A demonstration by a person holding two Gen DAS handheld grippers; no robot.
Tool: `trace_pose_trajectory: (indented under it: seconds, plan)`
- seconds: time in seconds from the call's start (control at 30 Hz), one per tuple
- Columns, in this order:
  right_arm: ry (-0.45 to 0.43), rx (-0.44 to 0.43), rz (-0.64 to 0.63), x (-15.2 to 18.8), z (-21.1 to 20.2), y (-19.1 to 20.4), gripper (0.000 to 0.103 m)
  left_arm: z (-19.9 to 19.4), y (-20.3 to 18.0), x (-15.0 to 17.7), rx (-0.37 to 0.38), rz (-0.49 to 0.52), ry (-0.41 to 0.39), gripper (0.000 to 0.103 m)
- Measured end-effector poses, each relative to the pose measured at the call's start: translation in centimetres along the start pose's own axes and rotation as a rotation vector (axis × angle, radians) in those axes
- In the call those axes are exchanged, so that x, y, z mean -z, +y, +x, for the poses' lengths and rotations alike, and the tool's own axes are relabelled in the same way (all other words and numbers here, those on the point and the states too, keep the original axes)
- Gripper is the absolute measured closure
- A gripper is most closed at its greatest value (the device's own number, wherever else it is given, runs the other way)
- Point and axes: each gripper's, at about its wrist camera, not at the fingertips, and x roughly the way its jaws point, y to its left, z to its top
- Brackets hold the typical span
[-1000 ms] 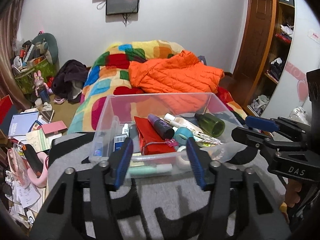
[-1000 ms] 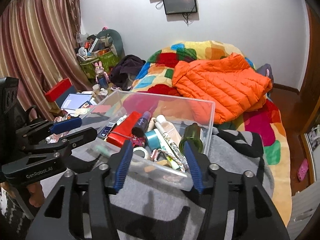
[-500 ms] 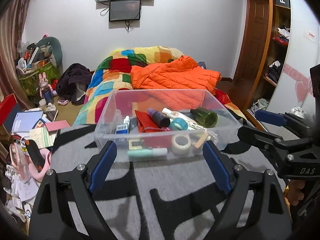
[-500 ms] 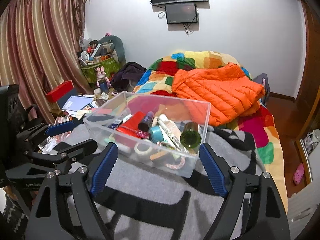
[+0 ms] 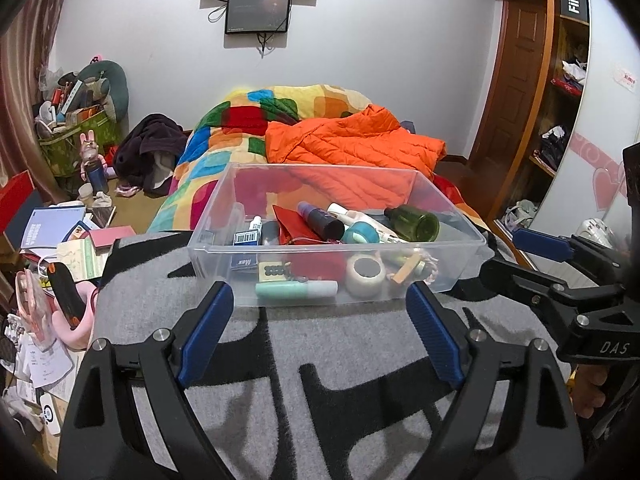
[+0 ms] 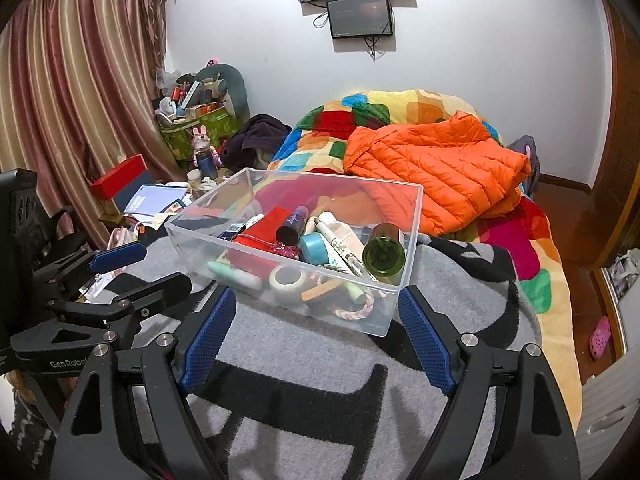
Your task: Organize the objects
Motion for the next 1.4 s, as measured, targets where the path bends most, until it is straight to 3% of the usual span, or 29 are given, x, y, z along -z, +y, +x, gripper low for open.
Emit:
trace_pose_trajectory:
  seconds: [1.4]
  plan:
    - [0.005,-0.001,0.007,0.1,0.13,0.14,0.021,-0.24,-0.14,0.08,0.009,-0.014,0.006,0.013]
